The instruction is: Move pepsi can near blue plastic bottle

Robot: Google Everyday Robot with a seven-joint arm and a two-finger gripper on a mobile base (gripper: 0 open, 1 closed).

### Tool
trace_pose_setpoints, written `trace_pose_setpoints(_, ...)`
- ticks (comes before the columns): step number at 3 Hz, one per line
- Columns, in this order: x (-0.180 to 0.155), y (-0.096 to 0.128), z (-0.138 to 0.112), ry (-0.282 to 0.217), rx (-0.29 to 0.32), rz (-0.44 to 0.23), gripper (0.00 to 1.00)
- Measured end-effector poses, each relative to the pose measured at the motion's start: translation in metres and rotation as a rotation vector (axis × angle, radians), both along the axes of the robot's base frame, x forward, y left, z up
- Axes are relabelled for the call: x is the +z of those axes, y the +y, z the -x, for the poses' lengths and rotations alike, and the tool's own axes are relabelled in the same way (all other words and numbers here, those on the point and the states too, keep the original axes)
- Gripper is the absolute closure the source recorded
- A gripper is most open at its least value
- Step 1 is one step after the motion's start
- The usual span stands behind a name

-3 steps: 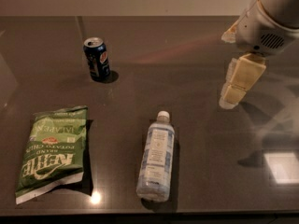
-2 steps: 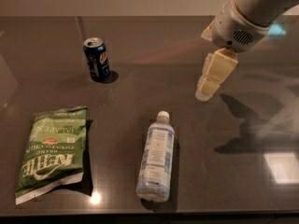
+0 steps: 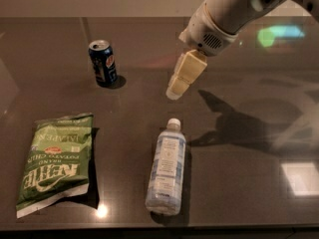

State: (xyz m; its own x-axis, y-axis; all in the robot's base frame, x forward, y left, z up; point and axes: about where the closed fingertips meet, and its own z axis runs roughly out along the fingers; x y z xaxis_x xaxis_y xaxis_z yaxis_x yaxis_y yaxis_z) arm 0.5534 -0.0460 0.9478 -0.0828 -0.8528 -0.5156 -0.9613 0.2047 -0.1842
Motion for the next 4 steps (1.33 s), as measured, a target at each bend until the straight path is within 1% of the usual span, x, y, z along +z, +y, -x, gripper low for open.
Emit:
trace_pose_setpoints(1,-0.007,0.038,-0.015,-0.013,0.002,-0.060,0.00)
trace_pose_setpoints(2,-0.014,0.070,-0.033,-0.027,-0.024,-0.103,0.00)
trace_pose_setpoints(3,-0.022,0.098,-0.057,-0.026,-0.064,-0.139,0.00)
trace_pose_setpoints(4,-0.029,0.121,-0.078,-0.016,-0.090,-0.159,0.00)
